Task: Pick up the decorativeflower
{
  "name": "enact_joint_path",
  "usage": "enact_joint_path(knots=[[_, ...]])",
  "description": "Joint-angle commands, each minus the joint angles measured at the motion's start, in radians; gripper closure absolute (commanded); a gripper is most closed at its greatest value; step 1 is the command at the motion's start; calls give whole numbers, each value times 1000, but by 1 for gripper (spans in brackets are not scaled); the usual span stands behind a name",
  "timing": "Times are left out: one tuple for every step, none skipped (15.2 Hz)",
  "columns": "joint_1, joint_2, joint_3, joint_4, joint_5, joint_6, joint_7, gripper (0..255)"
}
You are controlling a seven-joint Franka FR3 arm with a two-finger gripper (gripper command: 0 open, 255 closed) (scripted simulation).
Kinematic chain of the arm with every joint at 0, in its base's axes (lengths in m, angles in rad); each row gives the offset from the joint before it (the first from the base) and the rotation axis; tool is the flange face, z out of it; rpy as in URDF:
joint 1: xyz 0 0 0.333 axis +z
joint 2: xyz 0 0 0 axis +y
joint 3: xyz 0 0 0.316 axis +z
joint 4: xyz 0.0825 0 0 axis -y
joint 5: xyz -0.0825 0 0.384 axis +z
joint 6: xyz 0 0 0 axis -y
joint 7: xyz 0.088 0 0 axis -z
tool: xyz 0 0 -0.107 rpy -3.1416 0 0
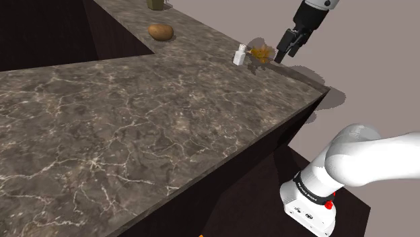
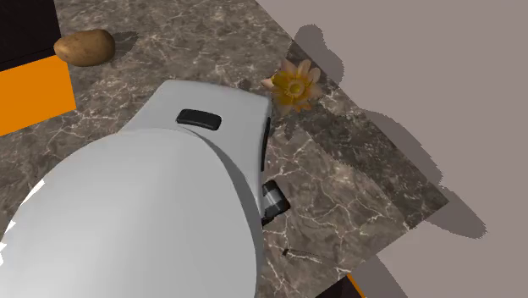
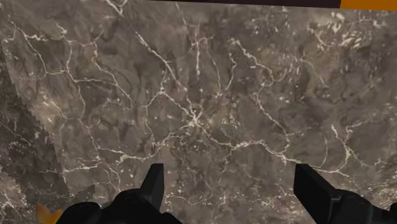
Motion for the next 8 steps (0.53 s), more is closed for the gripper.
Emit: enact_joint_path(knots=[[0, 0, 0, 0, 0, 0, 0, 0], [-3, 21, -22, 10, -11, 12, -27, 0], [-6, 43, -44, 21, -22, 23, -54, 0], [-9, 66, -66, 34, -32, 34, -81, 0], [-11, 90, -88, 48, -41, 45, -108, 0], [-12, 115, -109, 64, -49, 56, -134, 0], [-14, 141, -130, 80, -55, 67, -161, 0], [-14, 168, -151, 98, -61, 77, -188, 0]])
